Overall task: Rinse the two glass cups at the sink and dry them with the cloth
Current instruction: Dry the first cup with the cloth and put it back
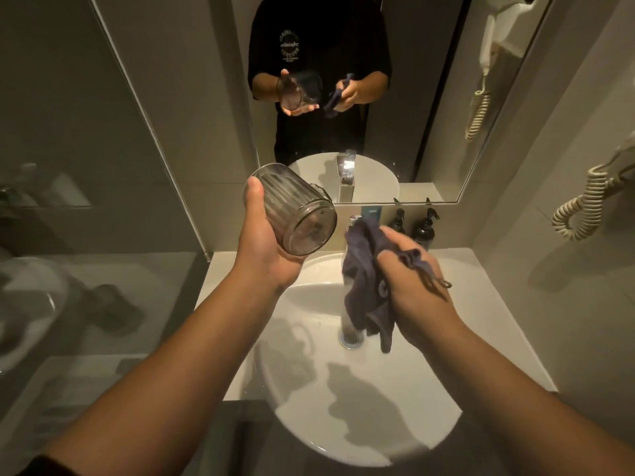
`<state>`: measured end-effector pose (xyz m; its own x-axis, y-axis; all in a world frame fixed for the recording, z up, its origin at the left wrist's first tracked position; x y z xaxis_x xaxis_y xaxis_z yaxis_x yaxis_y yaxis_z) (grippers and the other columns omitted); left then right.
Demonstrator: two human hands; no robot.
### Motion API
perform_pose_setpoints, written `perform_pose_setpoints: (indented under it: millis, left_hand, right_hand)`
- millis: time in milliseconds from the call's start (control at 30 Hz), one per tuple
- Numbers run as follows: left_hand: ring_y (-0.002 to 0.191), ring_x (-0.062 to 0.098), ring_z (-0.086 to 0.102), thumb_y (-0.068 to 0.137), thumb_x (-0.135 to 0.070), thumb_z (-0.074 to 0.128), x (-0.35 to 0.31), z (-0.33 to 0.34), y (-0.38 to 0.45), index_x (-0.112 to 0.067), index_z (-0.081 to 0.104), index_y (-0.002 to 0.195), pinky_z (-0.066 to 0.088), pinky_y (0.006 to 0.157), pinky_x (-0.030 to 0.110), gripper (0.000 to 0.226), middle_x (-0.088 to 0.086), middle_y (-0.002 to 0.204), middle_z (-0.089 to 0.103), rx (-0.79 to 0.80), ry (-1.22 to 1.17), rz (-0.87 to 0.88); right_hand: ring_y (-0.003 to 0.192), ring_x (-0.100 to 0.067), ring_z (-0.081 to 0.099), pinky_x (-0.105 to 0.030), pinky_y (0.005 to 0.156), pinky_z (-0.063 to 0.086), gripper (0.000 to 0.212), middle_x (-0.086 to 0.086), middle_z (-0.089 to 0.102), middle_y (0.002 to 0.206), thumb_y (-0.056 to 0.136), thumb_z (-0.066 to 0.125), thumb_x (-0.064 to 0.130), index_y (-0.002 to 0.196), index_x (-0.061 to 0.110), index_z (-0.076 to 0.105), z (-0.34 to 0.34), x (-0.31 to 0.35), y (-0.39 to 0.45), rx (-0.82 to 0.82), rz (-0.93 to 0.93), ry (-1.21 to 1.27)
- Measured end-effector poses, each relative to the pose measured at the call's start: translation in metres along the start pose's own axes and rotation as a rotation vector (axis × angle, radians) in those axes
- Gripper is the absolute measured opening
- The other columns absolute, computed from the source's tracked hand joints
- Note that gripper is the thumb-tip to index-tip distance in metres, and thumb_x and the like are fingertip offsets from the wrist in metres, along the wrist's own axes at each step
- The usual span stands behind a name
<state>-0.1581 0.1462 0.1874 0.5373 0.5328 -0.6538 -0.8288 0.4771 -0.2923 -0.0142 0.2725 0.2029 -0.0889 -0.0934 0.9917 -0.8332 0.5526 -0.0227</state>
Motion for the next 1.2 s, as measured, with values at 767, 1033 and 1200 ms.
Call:
perform_pose_setpoints:
  millis: [767,1033,1200]
  left_hand:
    - [0.107,0.038,0.07,0.084,-0.077,0.049,-0.004,-0.008,0.002,-0.017,0.059,0.134,0.061,0.078,0.052,0.079,0.018,0.126,0.069,-0.045,-0.012,-0.107]
    - [0.101,0.037,0.072,0.089,-0.074,0.045,-0.006,-0.011,0.003,-0.023,0.061,0.132,0.061,0.077,0.052,0.068,0.016,0.122,0.07,-0.082,-0.016,-0.095]
    - [0.105,0.037,0.072,0.09,-0.075,0.041,0.007,0.006,0.003,-0.019,0.06,0.135,0.06,0.081,0.046,0.074,0.018,0.125,0.07,0.075,-0.043,-0.179]
  right_hand:
    - [0.109,-0.032,0.053,-0.025,0.106,0.033,0.029,-0.016,0.061,0.131,0.093,0.054,0.006,0.117,0.002,0.068,0.048,-0.008,-0.003,0.136,-1.162,-0.949]
    - [0.121,-0.015,0.053,-0.038,0.105,0.045,0.05,-0.007,0.058,0.131,0.087,0.062,-0.007,0.134,0.008,0.055,0.003,0.026,0.014,-0.05,-0.739,-0.507]
    - [0.125,-0.041,0.046,-0.044,0.103,0.044,0.057,-0.029,0.043,0.143,0.087,0.057,0.003,0.142,0.004,0.042,0.041,0.051,0.006,-0.03,-1.172,-0.941]
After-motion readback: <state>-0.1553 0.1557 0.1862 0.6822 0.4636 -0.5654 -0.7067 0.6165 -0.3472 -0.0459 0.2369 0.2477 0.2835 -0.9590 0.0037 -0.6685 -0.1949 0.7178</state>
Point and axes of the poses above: each hand's wrist, its own y-axis towards the middle knuckle, its own z-axis out of the palm, x = y × z, the point moved 5 cm from there along y, towards the middle knuckle
